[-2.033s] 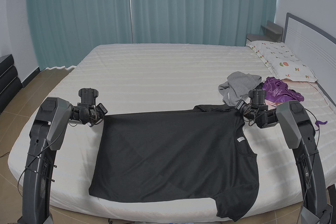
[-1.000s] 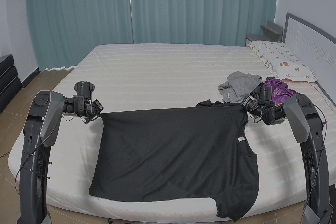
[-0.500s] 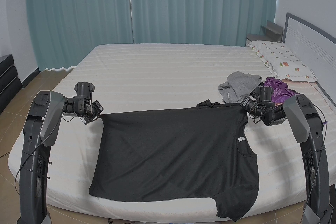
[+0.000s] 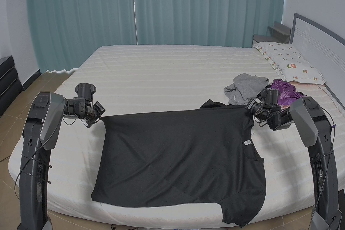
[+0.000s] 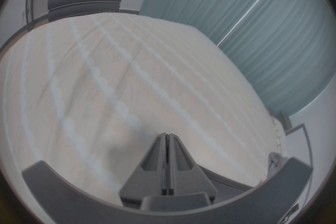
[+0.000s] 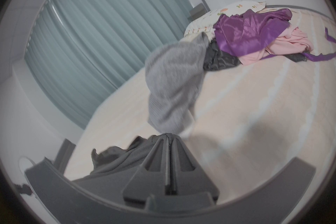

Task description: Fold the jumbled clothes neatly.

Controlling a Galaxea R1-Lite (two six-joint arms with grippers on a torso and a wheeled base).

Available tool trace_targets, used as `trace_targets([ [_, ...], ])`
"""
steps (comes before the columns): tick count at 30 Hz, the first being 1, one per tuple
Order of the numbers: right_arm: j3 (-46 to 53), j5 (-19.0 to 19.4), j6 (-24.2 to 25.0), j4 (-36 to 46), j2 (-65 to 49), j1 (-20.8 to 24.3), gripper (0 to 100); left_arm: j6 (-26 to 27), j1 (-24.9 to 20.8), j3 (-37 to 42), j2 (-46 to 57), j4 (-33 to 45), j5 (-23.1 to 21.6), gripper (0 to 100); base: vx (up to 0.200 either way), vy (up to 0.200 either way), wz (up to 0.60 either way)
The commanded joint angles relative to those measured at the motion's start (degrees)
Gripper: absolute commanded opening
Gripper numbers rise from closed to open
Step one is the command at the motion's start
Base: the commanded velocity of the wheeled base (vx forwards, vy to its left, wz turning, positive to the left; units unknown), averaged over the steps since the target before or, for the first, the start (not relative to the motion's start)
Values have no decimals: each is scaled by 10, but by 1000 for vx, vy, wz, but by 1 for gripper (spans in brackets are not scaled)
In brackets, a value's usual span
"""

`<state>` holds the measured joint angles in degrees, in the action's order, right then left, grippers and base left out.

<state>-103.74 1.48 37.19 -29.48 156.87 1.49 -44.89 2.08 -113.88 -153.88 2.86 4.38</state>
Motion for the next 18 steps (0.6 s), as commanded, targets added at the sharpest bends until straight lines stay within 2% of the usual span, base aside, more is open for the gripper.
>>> trace_targets([
  [1,31,4,-40,30,1,2,0,36,-1,2,2,42,-2,0,0,0,0],
  [10,19,3,-34,12,0,-2,0,37,-1,-7,7,36,0,0,0,0,0],
  [18,17,1,0,-20,-21,-8,0,37,5,-7,23,34,4,0,0,0,0],
])
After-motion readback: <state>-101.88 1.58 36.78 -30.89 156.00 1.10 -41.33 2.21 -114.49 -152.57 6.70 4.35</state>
